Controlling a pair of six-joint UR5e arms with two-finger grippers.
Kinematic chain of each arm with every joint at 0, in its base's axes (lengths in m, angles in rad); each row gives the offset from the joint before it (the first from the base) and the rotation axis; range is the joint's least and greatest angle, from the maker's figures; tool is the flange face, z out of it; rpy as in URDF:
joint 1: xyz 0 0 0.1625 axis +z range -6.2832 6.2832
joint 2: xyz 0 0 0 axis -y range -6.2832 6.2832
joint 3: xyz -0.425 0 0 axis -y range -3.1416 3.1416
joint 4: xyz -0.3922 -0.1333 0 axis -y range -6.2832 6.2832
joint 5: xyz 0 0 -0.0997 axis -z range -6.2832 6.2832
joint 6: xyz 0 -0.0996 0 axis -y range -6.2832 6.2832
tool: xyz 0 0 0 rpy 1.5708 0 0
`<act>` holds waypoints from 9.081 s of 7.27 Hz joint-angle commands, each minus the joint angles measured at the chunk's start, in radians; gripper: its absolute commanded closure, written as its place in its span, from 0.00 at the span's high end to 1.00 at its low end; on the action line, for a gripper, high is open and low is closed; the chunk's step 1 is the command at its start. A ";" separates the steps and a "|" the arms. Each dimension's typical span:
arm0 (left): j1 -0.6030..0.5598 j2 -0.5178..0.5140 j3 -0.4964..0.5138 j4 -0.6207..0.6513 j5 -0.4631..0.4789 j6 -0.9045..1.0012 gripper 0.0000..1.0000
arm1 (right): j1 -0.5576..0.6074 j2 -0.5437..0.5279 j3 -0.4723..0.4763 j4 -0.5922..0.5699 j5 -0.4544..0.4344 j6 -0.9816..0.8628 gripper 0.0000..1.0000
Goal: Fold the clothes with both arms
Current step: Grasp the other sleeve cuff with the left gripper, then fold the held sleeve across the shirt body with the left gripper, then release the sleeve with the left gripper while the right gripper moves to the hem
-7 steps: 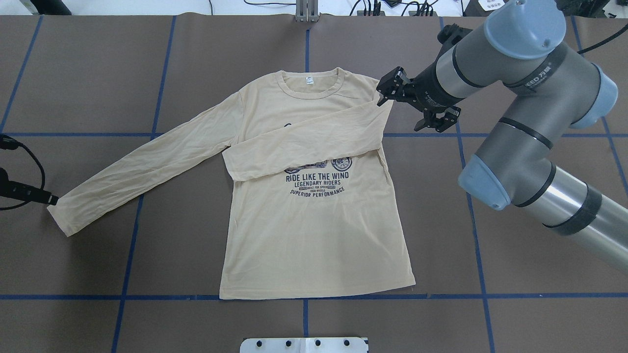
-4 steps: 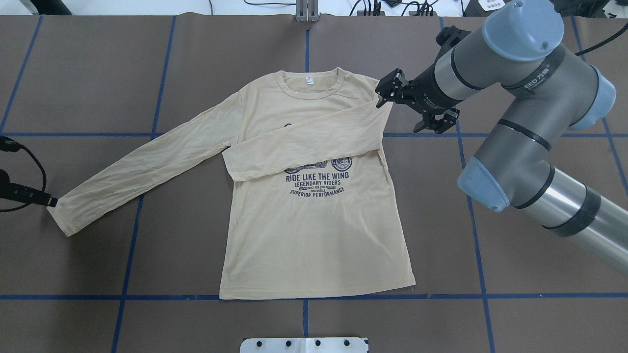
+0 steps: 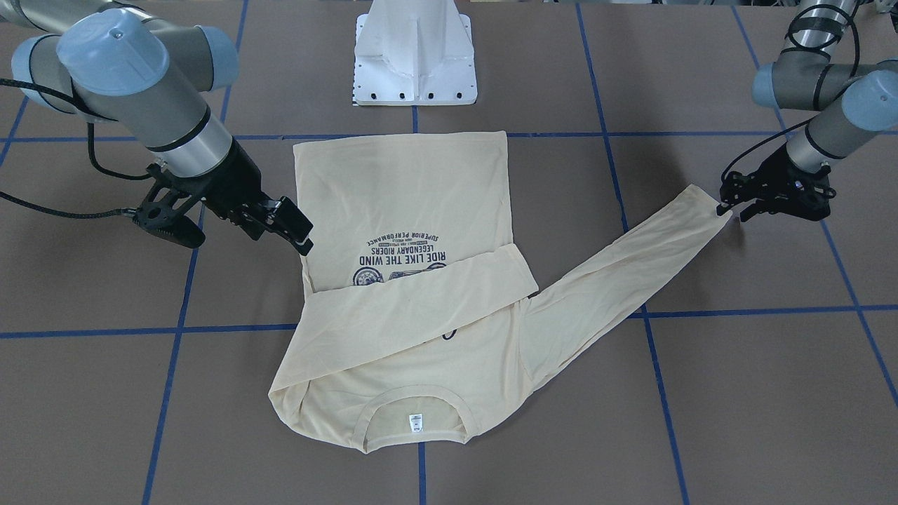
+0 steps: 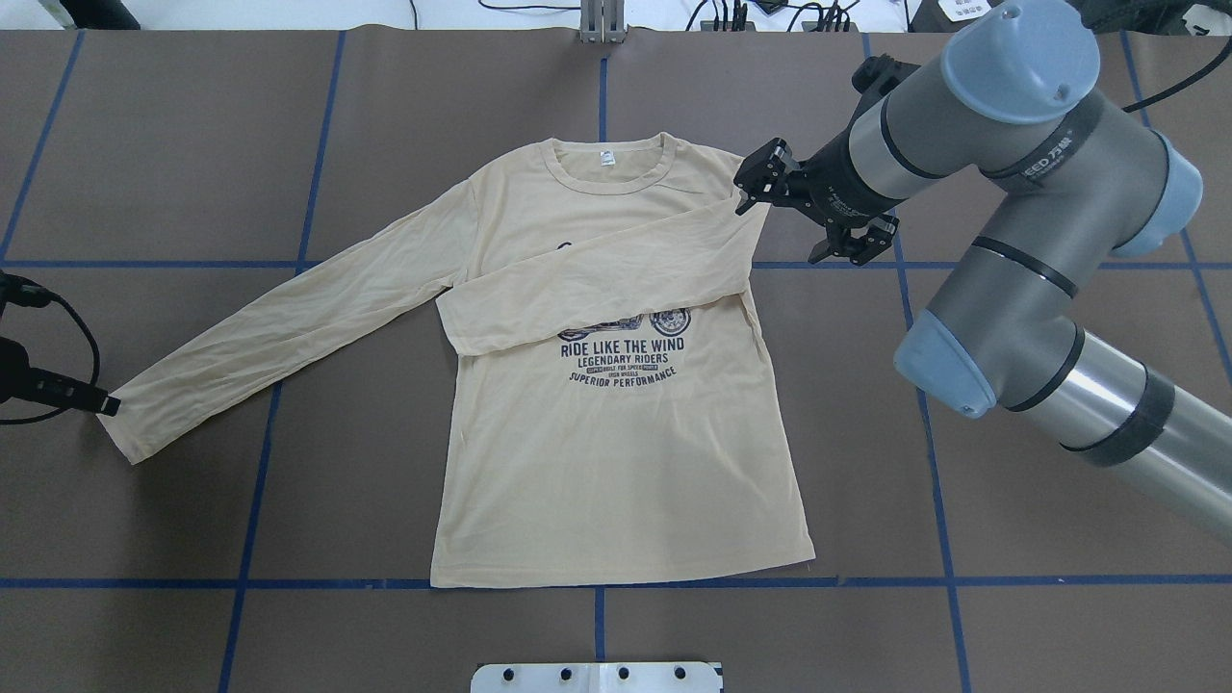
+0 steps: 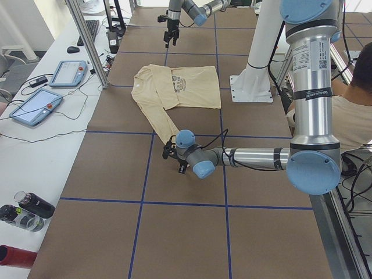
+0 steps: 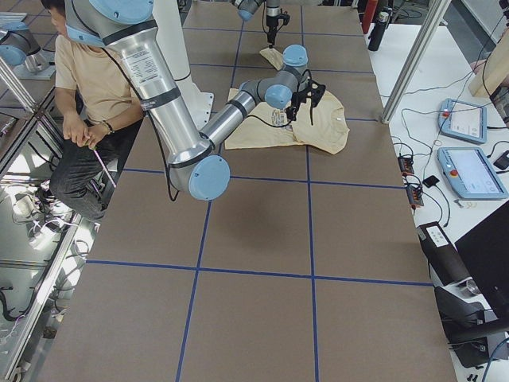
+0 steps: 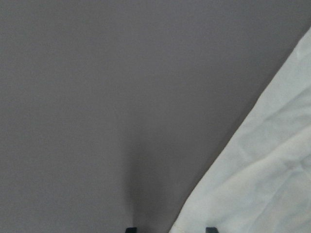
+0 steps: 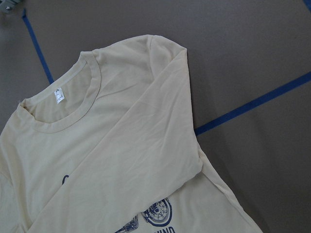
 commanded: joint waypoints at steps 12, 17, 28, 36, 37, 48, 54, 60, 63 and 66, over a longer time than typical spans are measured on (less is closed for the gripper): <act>-0.022 -0.490 -0.248 0.529 0.048 -0.359 0.00 | 0.076 -0.194 0.075 0.000 0.020 -0.079 0.99; 0.237 -0.907 -0.057 0.500 0.209 -0.785 0.00 | 0.146 -0.309 0.059 -0.002 0.031 -0.272 0.99; 0.475 -1.163 0.350 0.178 0.526 -0.914 0.75 | 0.173 -0.322 0.059 -0.002 0.051 -0.285 0.99; 0.314 -0.628 -0.159 0.210 0.314 -0.693 0.96 | -0.307 -0.332 0.275 0.002 -0.223 0.268 0.98; 0.305 -0.605 -0.163 0.210 0.314 -0.660 0.96 | -0.465 -0.340 0.285 0.002 -0.379 0.339 0.95; 0.310 -0.601 -0.149 0.210 0.320 -0.670 0.98 | -0.617 -0.384 0.224 0.002 -0.515 0.519 0.81; 0.308 -0.600 -0.146 0.210 0.322 -0.667 0.98 | -0.626 -0.387 0.232 0.002 -0.515 0.553 0.70; 0.308 -0.600 -0.146 0.210 0.322 -0.663 0.98 | -0.635 -0.386 0.244 0.002 -0.515 0.562 0.00; 0.310 -0.600 -0.144 0.210 0.323 -0.664 0.98 | -0.638 -0.387 0.249 0.002 -0.515 0.562 0.00; 0.328 -0.591 -0.153 0.210 0.393 -0.807 0.98 | -0.638 -0.404 0.302 0.002 -0.505 0.562 0.00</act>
